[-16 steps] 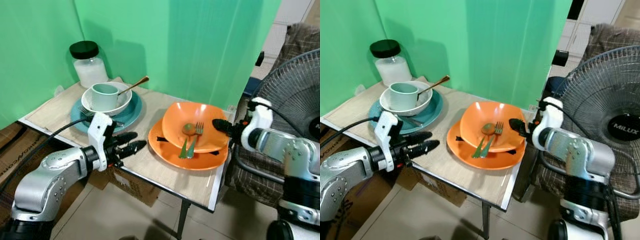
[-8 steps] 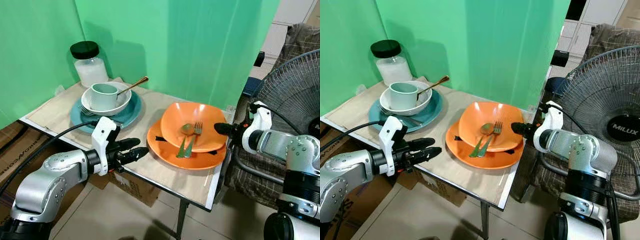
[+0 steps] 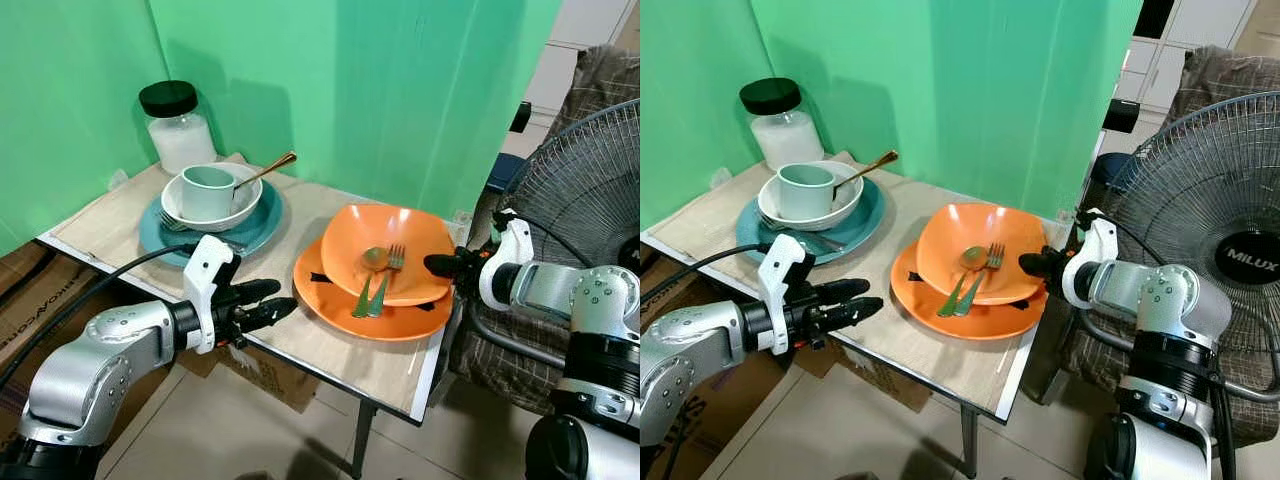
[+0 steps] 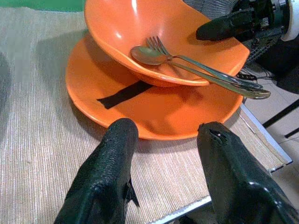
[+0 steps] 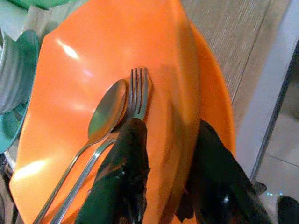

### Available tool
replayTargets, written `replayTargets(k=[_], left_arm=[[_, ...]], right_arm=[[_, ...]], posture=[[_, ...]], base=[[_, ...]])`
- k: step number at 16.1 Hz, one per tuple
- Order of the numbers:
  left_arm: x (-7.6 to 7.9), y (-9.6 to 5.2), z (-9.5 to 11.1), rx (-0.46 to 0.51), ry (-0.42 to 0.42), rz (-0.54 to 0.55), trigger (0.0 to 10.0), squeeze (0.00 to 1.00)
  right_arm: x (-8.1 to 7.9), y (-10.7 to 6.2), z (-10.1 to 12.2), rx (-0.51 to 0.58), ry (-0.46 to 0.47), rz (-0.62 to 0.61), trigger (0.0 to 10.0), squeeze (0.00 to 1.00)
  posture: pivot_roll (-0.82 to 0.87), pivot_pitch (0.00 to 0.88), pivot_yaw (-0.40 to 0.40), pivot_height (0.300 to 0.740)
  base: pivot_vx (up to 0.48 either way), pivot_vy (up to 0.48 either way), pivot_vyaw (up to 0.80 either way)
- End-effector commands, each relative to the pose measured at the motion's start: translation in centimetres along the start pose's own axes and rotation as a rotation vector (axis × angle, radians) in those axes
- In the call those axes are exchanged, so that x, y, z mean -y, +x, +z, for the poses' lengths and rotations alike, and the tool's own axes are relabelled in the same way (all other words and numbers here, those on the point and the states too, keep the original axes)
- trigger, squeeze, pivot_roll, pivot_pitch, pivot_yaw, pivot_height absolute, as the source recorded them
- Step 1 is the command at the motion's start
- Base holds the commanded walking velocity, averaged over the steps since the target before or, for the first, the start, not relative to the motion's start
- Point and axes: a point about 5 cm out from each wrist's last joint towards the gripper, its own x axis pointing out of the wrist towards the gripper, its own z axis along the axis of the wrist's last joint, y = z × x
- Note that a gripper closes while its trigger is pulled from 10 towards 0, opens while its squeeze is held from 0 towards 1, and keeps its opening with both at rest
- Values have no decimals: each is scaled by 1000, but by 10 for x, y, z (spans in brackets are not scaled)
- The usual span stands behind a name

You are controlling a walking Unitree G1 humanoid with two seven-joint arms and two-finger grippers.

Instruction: Setting the table

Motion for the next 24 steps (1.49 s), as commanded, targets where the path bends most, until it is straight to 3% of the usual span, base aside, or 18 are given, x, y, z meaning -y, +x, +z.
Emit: replayTargets(k=[1,3,4,7,11,13,16,17,21,22,24], left_arm=[[1,-1,-1,-8,11,-3,10000,0],[-1,-1,-1,-10,4,7,10000,0],[-2,-1,-2,-12,-1,9,10000,1000],[-5,-1,-3,-11,-15,19,10000,1000],[-20,2,-4,59,-120,88,10000,1000],[-31,4,-9,83,-230,109,10000,0],[-43,10,-18,111,-332,127,10000,0],[-43,10,-18,111,-332,127,10000,0],[-47,32,-30,42,-388,42,10000,0],[-47,32,-30,42,-388,42,10000,0],[-54,49,-28,26,-443,-8,10000,0]], right_arm=[[-6,0,4,6,10,29,0,0],[-5,0,4,7,29,40,0,0],[-4,0,3,6,36,41,0,0],[-1,-1,1,4,50,42,0,0],[0,-1,0,6,79,53,0,0],[2,-3,1,9,101,59,0,0],[5,-7,6,27,136,71,0,0],[5,-7,6,27,136,71,0,0],[14,-22,20,90,170,69,0,0],[14,-22,20,90,170,69,0,0],[20,-35,27,131,186,58,0,0]], posture=[[58,0,16,740],[58,0,16,740],[56,0,17,740],[52,0,20,740],[47,0,24,740],[46,0,21,740],[48,0,16,740],[48,0,16,740],[32,0,21,740],[32,0,21,740],[10,0,40,740]], base=[[0,0,0],[0,0,0],[0,0,0],[0,0,0],[0,0,0],[0,0,0],[0,0,0],[0,0,0],[0,0,0],[0,0,0],[0,0,0]])
